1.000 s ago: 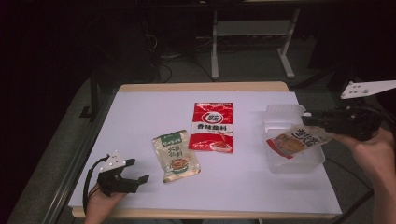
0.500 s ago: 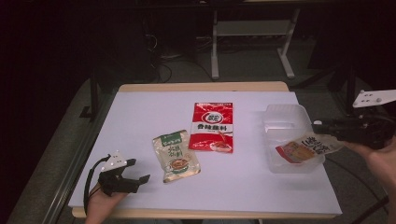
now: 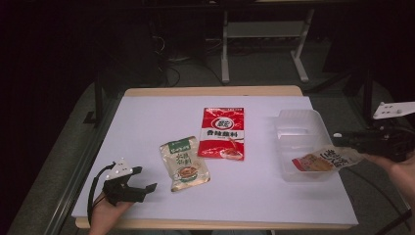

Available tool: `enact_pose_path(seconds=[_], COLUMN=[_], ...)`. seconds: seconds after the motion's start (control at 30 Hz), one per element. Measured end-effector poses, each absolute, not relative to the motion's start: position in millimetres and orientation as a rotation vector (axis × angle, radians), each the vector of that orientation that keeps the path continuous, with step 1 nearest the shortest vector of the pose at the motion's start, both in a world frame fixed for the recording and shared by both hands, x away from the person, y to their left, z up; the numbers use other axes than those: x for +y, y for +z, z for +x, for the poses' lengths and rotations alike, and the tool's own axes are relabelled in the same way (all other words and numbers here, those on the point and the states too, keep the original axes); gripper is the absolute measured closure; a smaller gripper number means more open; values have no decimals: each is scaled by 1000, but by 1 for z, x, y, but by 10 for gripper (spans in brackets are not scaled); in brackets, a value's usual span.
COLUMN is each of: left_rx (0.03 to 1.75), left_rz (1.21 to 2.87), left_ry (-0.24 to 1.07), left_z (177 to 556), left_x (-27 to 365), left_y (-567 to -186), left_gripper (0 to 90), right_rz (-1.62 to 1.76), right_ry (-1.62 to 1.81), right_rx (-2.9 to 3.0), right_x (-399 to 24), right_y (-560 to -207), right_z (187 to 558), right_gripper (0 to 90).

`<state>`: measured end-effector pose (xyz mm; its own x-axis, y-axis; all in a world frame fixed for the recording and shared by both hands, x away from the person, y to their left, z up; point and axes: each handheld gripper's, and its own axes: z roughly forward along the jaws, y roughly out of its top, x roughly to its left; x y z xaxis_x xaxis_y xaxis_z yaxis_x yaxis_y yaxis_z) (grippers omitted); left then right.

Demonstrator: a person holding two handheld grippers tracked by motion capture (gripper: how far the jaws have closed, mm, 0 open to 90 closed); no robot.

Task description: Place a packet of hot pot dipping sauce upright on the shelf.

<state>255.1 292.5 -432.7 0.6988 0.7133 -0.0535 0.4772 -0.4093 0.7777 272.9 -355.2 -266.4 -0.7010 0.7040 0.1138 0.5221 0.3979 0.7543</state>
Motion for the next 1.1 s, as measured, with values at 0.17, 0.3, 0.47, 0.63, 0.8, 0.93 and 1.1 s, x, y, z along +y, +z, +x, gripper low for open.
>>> enact_pose_path(seconds=[0.17,0.3,0.47,0.63,0.8,0.93,1.1], left_rx=[907,906,910,910,907,904,902], left_rz=[2087,2085,2085,2078,2083,2084,2089], left_ry=[365,368,364,367,368,369,371], left_z=[255,255,255,255,255,255,255], left_x=[292,291,292,292,292,292,293], left_y=[-433,-433,-433,-434,-433,-433,-432], left_gripper=[153,153,153,153,153,153,153], right_rz=[1103,1103,1111,1114,1111,1102,1095], right_ry=[1202,1210,1192,1225,1239,1259,1266], right_rx=[2434,2451,2486,2485,2494,2500,2509], right_x=[-359,-359,-352,-349,-345,-338,-329], right_y=[-274,-279,-288,-295,-297,-299,-301], right_z=[275,279,286,292,295,299,304], right_gripper=[724,724,724,723,722,719,712])
